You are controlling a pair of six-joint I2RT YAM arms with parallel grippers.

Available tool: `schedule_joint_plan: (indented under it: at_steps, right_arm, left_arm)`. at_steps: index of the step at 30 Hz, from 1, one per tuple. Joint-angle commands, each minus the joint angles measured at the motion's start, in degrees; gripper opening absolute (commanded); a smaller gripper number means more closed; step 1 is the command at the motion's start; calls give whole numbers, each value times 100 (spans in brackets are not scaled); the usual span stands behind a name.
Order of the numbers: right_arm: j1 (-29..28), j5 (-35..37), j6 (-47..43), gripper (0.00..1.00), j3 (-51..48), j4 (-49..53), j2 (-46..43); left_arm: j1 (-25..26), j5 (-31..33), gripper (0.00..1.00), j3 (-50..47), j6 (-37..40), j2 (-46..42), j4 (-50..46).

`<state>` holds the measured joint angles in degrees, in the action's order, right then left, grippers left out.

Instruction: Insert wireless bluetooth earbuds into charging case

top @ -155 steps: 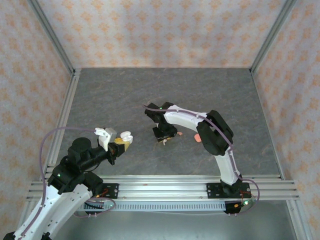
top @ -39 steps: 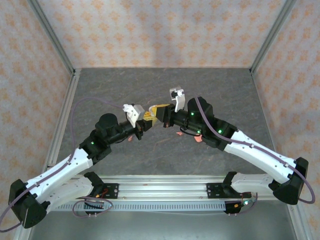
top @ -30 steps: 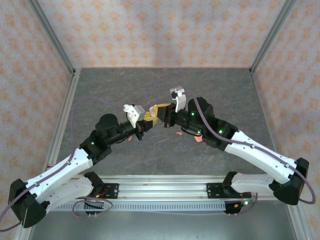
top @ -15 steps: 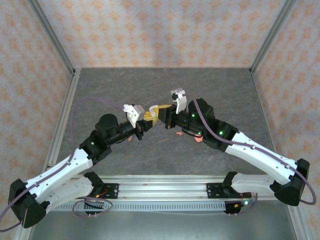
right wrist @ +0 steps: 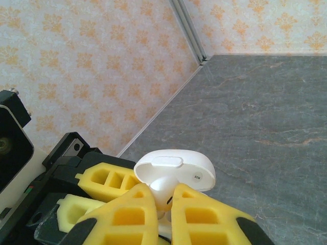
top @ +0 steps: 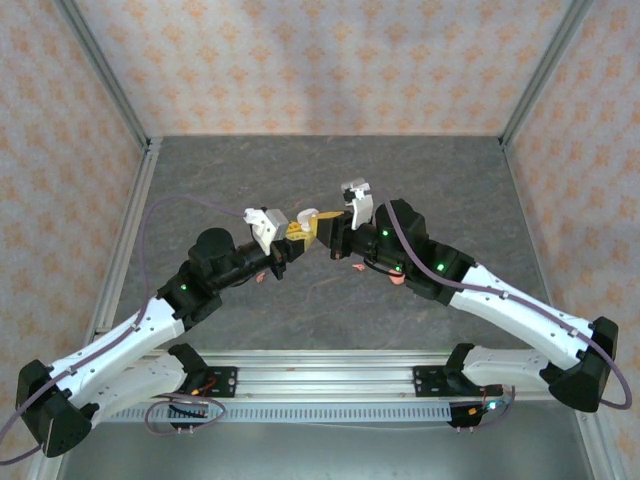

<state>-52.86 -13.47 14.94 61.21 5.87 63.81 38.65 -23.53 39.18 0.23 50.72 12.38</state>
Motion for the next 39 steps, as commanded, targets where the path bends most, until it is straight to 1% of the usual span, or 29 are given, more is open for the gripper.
schedule_joint_plan:
  at_steps: [1, 3, 5, 14, 26, 31, 36, 39]
  right_arm:
    - [-39, 93, -13, 11, -106, -65, -144]
    - [-35, 74, 28, 12, -133, -73, -175]
    - [-38, 34, 66, 16, -152, -73, -217]
    - [-40, -41, 131, 19, -131, -4, -290]
    - [-40, -213, 132, 20, 82, 185, -150]
    - [-39, -251, 134, 23, 171, 298, -124]
    - [-38, -289, 165, 24, 225, 405, -88]
    - [-39, -320, 197, 28, 244, 430, -80]
  left_arm:
    - [37, 87, 0, 243, -22, -88, 353]
    - [39, 94, 0, 269, -5, -64, 347]
    - [37, 82, 0, 290, 3, -37, 335]
    - [46, 55, 0, 325, -20, 61, 379]
    - [46, 59, 0, 359, 3, 126, 326]
    - [45, 50, 0, 372, 23, 157, 281]
    - [51, 67, 0, 348, 17, 144, 282]
    - [54, 94, 0, 337, 17, 125, 265]
